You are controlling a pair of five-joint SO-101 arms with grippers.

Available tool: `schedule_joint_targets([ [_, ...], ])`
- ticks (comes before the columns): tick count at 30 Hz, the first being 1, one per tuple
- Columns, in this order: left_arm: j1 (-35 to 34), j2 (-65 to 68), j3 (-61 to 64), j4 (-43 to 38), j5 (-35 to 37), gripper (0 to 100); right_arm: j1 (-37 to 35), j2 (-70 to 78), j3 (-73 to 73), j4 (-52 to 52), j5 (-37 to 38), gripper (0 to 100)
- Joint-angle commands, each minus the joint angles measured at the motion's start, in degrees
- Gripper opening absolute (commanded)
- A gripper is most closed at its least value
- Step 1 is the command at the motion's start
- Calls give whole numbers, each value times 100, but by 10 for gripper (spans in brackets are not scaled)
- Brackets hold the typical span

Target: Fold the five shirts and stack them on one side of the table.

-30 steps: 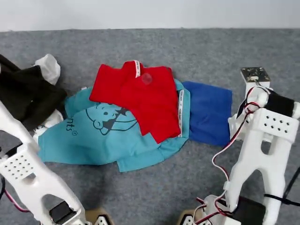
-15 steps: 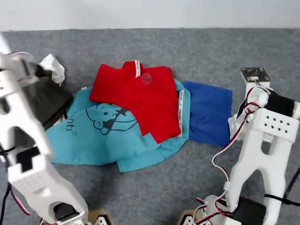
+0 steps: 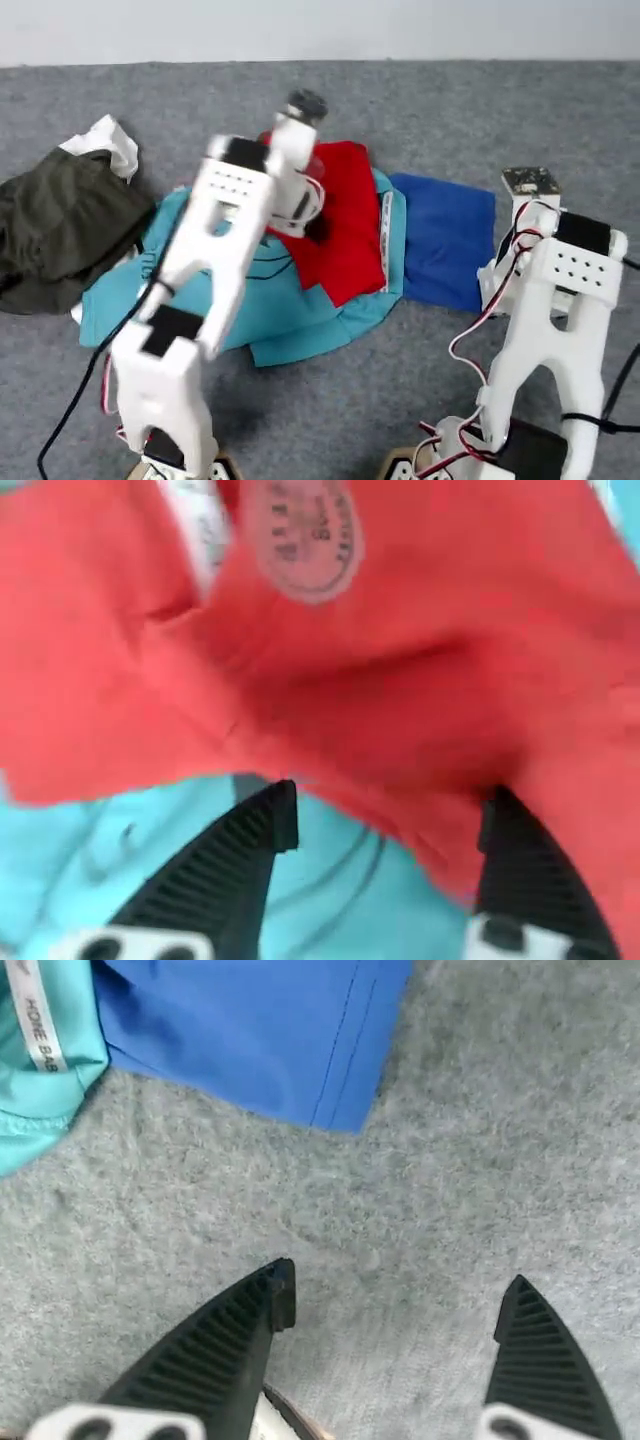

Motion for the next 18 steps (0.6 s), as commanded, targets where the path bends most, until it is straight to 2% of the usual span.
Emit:
schedule_joint_targets([
  [1,-79,738,-84,-325,158,287,40,-31,9,-75,-35,329],
  [4,-308,1442,-277,-237,193,287,40,-31,9,-75,-35,329],
  [8,-589,2180,-1086,633,176,275,40,-31,9,-84,-35,329],
  [10,-747,2453,-1604,1037,167,219,40,-31,9,-84,-35,329],
  [14,-1143,2998,-2730,1600,-132,3,40,-31,26,-154,-35,329],
  [16,-1407,3182,-3222,1987,-431,21,40,-31,26,-154,-35,329],
  [18,-1758,3209,-3451,1952,-475,11,40,-31,26,-154,-35,329],
])
